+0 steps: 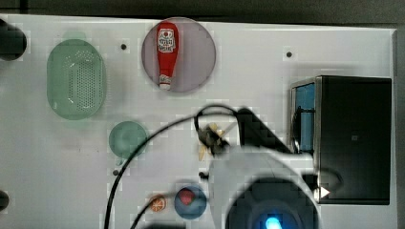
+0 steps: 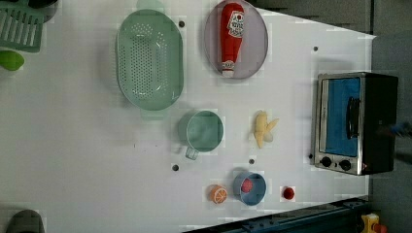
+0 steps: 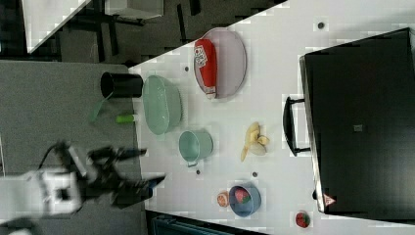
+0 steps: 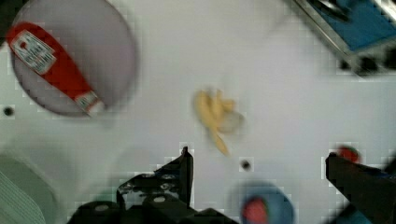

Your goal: Pick Banana and place it in mug.

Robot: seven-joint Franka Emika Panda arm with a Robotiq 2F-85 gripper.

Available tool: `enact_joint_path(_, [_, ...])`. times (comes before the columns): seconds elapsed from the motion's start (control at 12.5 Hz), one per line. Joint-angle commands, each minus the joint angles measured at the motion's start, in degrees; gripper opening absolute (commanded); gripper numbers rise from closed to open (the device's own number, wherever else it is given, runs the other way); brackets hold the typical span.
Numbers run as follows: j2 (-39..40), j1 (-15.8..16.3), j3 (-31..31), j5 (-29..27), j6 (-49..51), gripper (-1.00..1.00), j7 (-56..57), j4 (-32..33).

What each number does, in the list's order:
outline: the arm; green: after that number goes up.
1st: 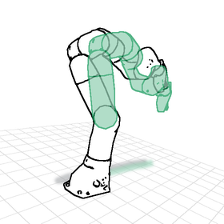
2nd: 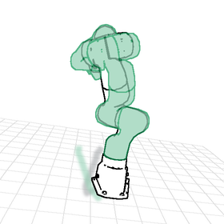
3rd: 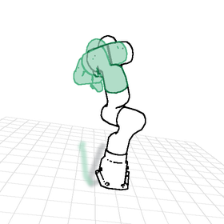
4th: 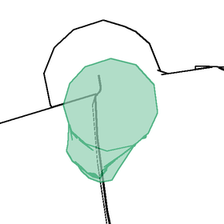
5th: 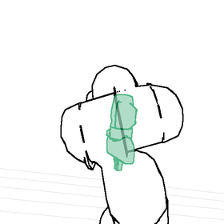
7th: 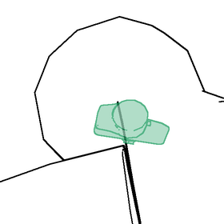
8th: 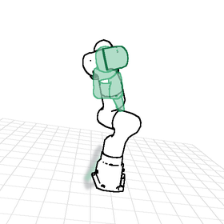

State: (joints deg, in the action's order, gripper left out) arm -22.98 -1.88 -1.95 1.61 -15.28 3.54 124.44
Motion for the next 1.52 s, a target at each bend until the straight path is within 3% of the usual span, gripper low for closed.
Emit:
enact_joint_path(0.08, [8.3, 0.1, 0.2, -1.2, -10.1, 1.00, 10.4, 11.1])
enact_joint_path(0.56, [23.0, 0.1, 0.5, -1.2, -32.4, 1.00, 34.9, 16.7])
enact_joint_path(1.28, [41.6, 0.1, 1.6, -1.2, -50.0, 1.00, 37.2, 16.7])
enact_joint_path(1.36, [42.4, 0.1, 1.5, -1.2, -50.6, 0.91, 37.2, 16.7])
enact_joint_path(1.52, [43.0, 0.1, 1.6, -1.2, -51.5, 0.42, 37.2, 16.6])
